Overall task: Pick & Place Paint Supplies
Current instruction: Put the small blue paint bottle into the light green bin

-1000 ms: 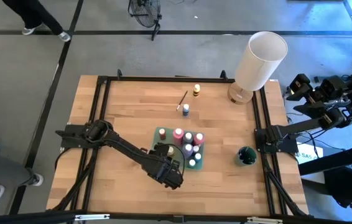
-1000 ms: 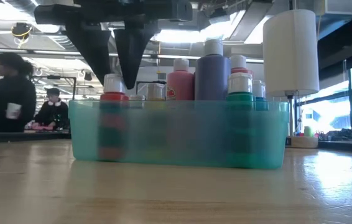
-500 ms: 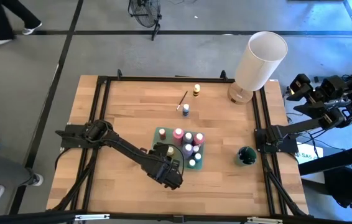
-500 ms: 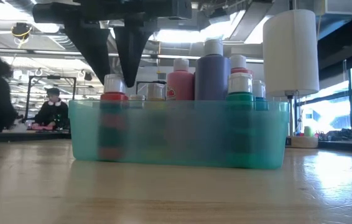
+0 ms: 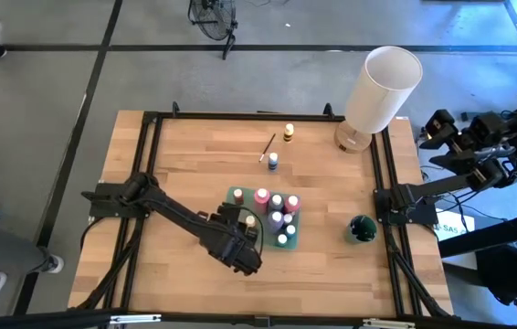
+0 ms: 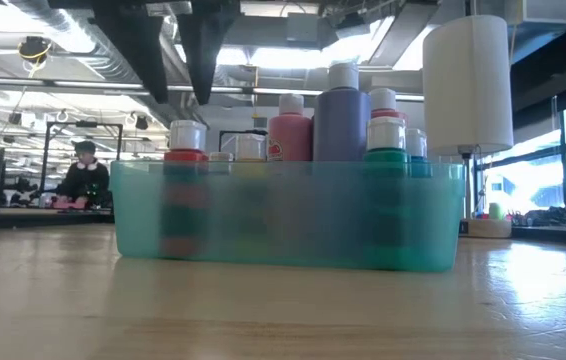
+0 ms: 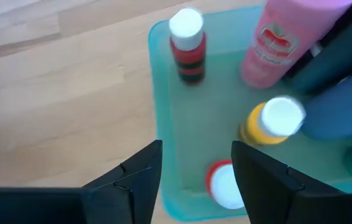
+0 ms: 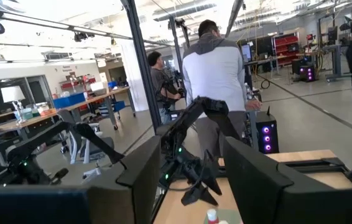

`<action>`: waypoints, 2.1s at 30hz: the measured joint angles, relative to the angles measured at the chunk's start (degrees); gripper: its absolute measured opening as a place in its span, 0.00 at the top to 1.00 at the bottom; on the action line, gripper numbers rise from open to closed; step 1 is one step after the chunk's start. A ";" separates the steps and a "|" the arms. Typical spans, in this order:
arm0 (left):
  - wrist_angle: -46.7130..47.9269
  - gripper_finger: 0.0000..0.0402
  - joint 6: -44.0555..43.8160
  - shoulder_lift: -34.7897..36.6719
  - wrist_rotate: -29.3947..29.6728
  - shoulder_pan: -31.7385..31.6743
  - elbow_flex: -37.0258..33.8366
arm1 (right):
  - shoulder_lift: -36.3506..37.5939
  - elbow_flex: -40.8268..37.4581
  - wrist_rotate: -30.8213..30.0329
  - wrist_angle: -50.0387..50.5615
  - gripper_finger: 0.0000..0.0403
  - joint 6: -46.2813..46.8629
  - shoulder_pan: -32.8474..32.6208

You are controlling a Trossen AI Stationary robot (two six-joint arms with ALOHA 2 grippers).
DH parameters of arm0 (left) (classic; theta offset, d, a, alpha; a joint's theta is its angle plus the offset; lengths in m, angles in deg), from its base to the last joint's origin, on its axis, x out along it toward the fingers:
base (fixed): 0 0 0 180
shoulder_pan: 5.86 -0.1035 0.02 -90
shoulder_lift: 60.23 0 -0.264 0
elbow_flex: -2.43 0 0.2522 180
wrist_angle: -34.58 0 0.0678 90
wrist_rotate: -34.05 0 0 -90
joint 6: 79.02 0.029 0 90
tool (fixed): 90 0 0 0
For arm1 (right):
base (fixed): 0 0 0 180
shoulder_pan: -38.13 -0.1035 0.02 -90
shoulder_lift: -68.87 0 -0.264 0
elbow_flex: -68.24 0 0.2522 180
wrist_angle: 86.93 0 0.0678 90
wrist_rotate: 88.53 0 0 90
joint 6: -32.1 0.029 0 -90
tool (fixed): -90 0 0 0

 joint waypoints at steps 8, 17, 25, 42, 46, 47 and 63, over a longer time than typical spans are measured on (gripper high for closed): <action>0.96 0.48 10.32 0.75 -6.66 -1.33 1.26 | 0.00 0.00 -0.02 2.12 0.56 -0.01 0.00; 0.92 0.48 14.57 8.06 6.24 -3.34 5.13 | 0.02 0.00 -0.02 2.80 0.56 -0.26 -0.02; -1.35 0.48 19.80 18.18 17.80 -4.59 6.54 | 0.02 0.00 0.00 5.44 0.56 -0.32 -0.01; -4.87 0.50 42.66 21.15 29.84 -10.85 6.58 | -0.34 -0.01 -10.10 5.02 0.56 2.05 -0.02; -4.92 0.51 57.10 21.62 23.66 -15.91 6.58 | -1.85 -0.02 -8.35 1.05 0.56 2.89 -0.02; -5.14 0.51 60.34 21.61 23.09 -17.11 6.58 | -2.26 -0.02 -7.06 0.14 0.56 2.27 -0.02; -20.44 0.53 113.29 21.55 2.54 -40.66 6.54 | -14.04 -0.04 13.31 -19.97 0.56 -12.57 0.00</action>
